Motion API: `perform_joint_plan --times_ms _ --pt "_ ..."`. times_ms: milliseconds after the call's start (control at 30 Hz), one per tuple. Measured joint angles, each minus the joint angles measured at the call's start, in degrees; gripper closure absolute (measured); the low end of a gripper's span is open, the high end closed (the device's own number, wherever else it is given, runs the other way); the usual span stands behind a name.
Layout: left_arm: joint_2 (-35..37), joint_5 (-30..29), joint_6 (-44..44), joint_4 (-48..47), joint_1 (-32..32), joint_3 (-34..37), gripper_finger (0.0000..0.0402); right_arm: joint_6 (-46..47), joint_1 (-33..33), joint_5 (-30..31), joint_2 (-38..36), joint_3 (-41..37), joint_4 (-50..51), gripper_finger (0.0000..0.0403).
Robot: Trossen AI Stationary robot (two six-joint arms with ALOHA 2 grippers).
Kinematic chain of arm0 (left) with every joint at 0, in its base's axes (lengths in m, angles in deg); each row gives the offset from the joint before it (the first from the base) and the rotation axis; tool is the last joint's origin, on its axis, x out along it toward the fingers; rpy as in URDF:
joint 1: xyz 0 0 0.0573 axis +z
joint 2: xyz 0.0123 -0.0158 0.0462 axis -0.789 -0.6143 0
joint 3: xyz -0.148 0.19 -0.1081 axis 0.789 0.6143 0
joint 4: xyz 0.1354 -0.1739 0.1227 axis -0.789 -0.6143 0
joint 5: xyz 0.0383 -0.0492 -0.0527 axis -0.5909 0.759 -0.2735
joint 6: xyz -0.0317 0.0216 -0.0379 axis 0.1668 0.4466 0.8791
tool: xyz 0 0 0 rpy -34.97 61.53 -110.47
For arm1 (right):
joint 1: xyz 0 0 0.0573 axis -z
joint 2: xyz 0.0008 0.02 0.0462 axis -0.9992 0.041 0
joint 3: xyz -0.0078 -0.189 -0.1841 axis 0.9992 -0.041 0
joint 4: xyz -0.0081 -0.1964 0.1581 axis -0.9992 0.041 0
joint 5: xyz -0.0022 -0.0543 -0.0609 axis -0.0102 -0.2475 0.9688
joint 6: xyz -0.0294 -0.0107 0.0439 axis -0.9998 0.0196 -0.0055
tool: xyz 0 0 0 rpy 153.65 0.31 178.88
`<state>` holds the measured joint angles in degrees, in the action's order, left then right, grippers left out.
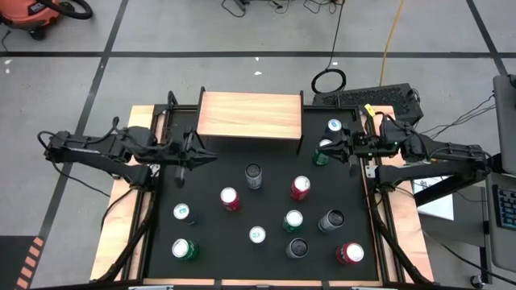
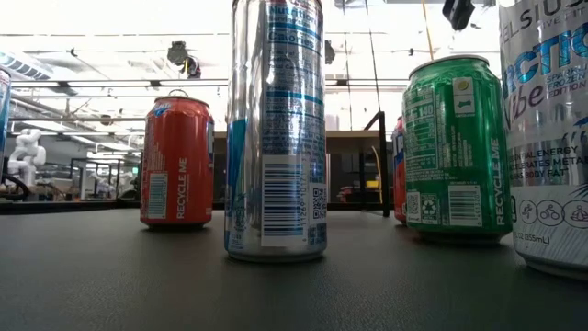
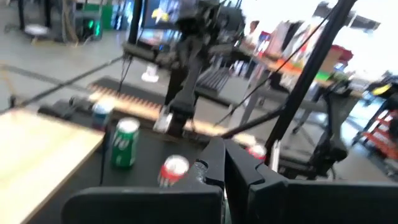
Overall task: Place canned beverage on shelf
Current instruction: Put the bottom left blue soda can on the shelf
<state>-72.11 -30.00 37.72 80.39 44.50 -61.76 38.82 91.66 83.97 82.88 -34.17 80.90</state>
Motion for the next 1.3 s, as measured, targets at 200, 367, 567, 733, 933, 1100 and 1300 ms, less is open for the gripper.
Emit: perform_joint_plan --times_ms 200,367,567,733,933,1100,1300 --pt "-1.31 -2.19 3.1 -2.52 -0.04 0.0 0.0402 0.15 0.0 0.01 0.0 0.0 1.55 0.0403" --pt "-2.88 -1.09 4.1 -2.86 -0.78 0.0 0.0402 -0.54 0.0 0.07 0.0 0.0 1.64 0.0403" --pt "-3.49 -3.04 17.85 -1.42 0.7 0.0 0.0402 0.09 0.0 0.05 0.0 0.0 1.93 0.0403" --pt "-3.57 -3.22 16.29 -1.78 0.73 0.0 0.0401 0.06 0.0 0.05 0.0 0.0 3.06 0.0403" --pt "-3.57 -4.96 18.57 -3.55 0.79 0.0 0.0362 1.2 0.0 0.05 0.0 -0.02 6.1 0.0403" --pt "-3.82 -6.43 17.67 -4.97 0.46 -0.6 0.0298 1.2 0.0 0.04 0.0 -0.02 6.47 0.0403" --pt "-6.88 -7.43 12.32 -12.62 -0.39 -7.84 0.0235 1.24 0.0 0.05 0.0 -0.02 6.49 0.0403"
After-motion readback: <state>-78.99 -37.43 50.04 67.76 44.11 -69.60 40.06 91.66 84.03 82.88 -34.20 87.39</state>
